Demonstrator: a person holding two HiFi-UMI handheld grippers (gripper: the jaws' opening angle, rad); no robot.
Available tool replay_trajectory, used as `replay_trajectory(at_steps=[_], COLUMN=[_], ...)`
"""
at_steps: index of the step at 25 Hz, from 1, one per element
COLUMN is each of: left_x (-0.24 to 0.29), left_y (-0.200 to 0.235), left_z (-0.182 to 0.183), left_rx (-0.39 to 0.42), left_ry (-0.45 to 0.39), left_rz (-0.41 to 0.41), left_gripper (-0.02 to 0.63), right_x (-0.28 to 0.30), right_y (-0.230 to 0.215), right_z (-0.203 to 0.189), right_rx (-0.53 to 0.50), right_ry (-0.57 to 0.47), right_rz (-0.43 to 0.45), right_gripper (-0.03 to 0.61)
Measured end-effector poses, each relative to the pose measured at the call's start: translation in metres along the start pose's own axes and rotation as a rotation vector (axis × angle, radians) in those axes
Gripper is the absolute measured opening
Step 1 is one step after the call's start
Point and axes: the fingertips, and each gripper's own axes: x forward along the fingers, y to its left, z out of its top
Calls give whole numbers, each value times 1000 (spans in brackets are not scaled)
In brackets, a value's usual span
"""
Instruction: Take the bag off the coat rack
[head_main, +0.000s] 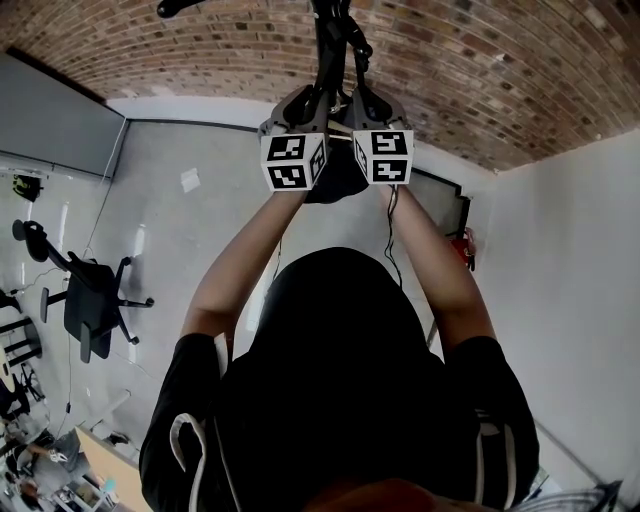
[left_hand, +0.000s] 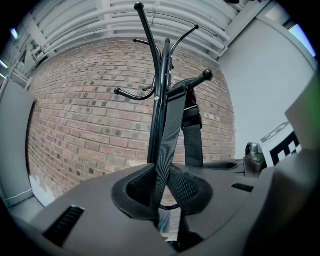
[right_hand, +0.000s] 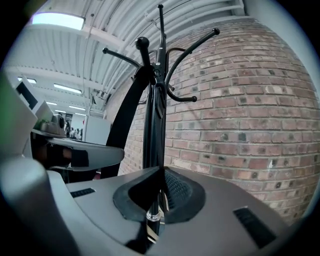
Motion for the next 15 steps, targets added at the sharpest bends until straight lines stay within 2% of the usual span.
replay_trajectory(at_steps=[2, 4, 7, 11, 15], left_x=[0, -2, -5, -10, -14], left_y=[-1, 0, -2, -10, -10], left_z=[2, 3, 6, 16, 29], left_rx=[2, 15, 55, 172, 168], left_ry=[-6, -11, -21, -63, -88], left_rz=[-3, 7, 18, 27, 28], left_gripper=[44, 28, 23, 23, 23], right_x=[-1, -4, -9, -17, -21], right_y=[0, -2, -8, -12, -12], right_z=[1, 1, 5, 17, 27], right_rx=[18, 37, 67, 74, 83], right_ry=[-3, -9, -27, -58, -76], right_rz=[9, 5, -3, -4, -10], right_gripper=[21, 21, 21, 21, 21])
